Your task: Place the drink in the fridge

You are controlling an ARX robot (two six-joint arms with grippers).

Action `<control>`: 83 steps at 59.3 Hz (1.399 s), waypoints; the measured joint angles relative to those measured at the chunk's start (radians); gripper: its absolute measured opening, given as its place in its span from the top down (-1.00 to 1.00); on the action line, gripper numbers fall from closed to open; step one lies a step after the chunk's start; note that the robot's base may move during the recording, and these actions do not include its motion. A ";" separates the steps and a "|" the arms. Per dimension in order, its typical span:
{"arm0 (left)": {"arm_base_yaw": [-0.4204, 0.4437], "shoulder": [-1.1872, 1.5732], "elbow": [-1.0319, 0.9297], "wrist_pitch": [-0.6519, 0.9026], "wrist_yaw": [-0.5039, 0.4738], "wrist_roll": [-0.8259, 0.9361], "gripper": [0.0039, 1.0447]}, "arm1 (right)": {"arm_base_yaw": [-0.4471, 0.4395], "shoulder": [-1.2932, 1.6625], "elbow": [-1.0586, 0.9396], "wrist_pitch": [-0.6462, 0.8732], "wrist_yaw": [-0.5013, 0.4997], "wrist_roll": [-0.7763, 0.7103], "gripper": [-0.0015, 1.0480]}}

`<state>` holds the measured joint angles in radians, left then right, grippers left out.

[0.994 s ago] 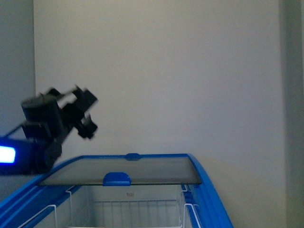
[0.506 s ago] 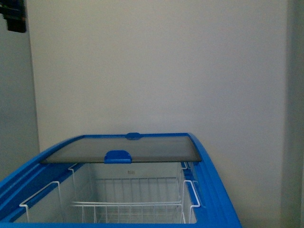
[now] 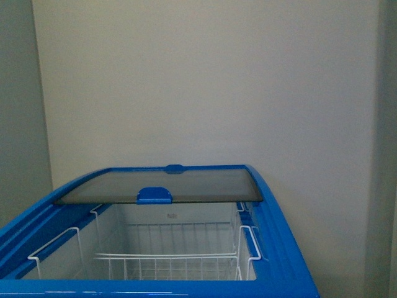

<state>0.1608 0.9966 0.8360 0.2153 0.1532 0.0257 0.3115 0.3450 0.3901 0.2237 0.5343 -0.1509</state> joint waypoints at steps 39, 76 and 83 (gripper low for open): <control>-0.158 -0.396 -0.667 0.211 -0.152 -0.022 0.96 | -0.048 1.170 1.040 -0.821 -0.791 -0.941 0.29; -0.158 -0.660 -0.793 0.076 -0.153 -0.022 0.96 | 0.083 1.856 1.393 -0.429 -0.599 -1.018 0.29; -0.158 -0.697 -0.821 0.079 -0.150 -0.023 0.96 | 0.089 1.917 1.482 -0.433 -0.603 -1.019 0.29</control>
<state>0.0025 0.3000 0.0147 0.2947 0.0032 0.0029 0.4004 2.2616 1.8725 -0.2092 -0.0692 -1.1698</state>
